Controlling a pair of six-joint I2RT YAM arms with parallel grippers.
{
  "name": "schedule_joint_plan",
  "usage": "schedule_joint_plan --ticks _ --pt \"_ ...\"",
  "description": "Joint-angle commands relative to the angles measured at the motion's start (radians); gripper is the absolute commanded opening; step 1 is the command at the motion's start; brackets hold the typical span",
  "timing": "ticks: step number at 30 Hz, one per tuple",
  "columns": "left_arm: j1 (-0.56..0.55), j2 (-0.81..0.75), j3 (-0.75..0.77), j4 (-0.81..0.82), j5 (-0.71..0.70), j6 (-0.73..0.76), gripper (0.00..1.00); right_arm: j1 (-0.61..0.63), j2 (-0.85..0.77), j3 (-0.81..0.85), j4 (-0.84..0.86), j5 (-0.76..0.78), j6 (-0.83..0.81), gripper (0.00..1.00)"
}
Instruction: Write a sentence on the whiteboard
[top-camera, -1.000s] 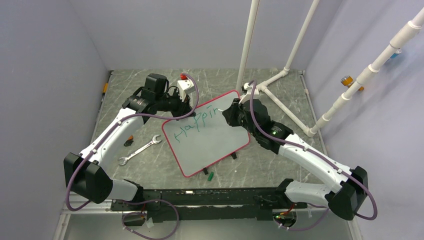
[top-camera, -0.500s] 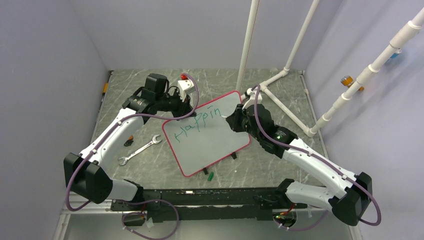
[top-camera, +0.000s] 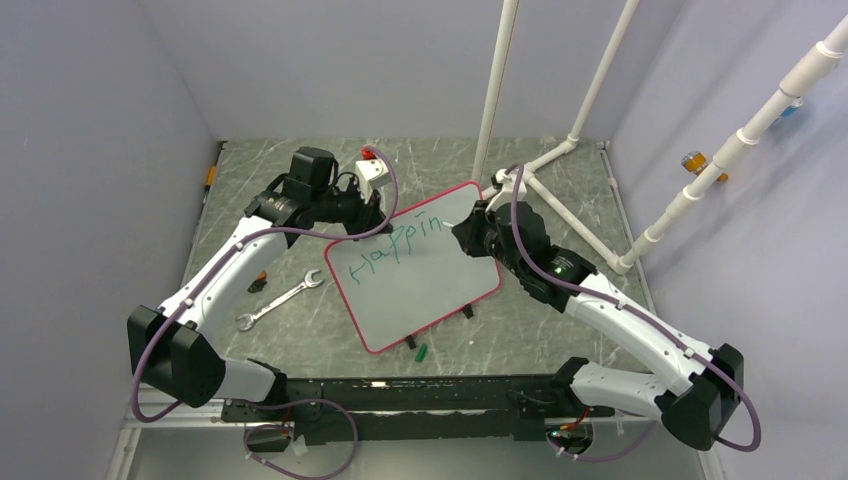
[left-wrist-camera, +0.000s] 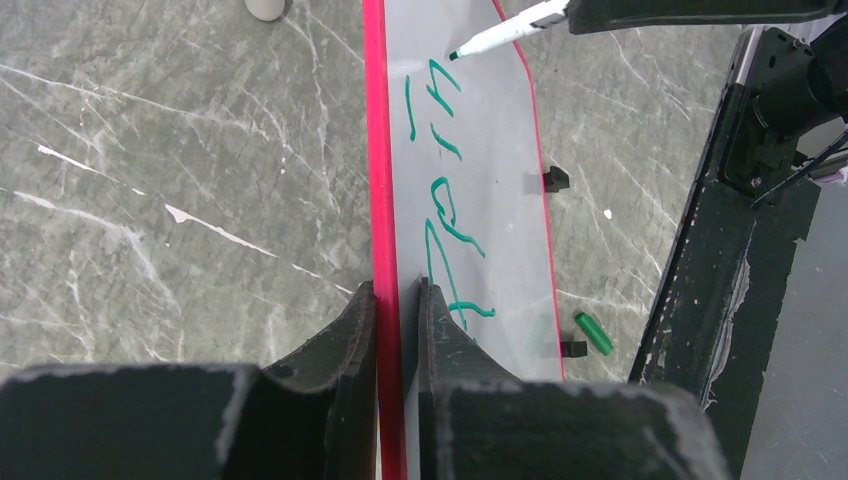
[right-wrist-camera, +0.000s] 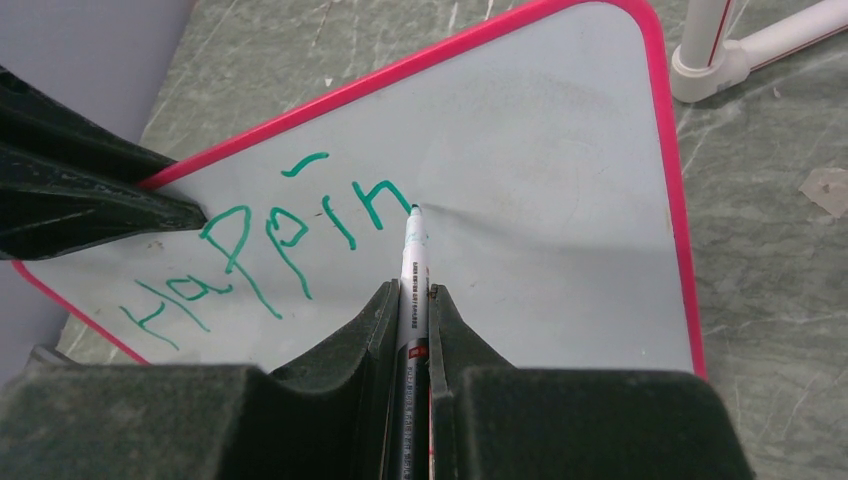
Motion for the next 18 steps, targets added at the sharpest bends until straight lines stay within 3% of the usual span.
schedule_joint_plan --ticks 1,18 --pt "-0.007 -0.018 0.009 0.019 -0.023 0.066 0.0 -0.012 0.021 0.045 0.056 0.01 -0.014 0.0" --pt "-0.007 -0.018 0.011 0.02 -0.02 0.065 0.0 -0.057 0.04 0.057 0.061 0.002 -0.028 0.0"
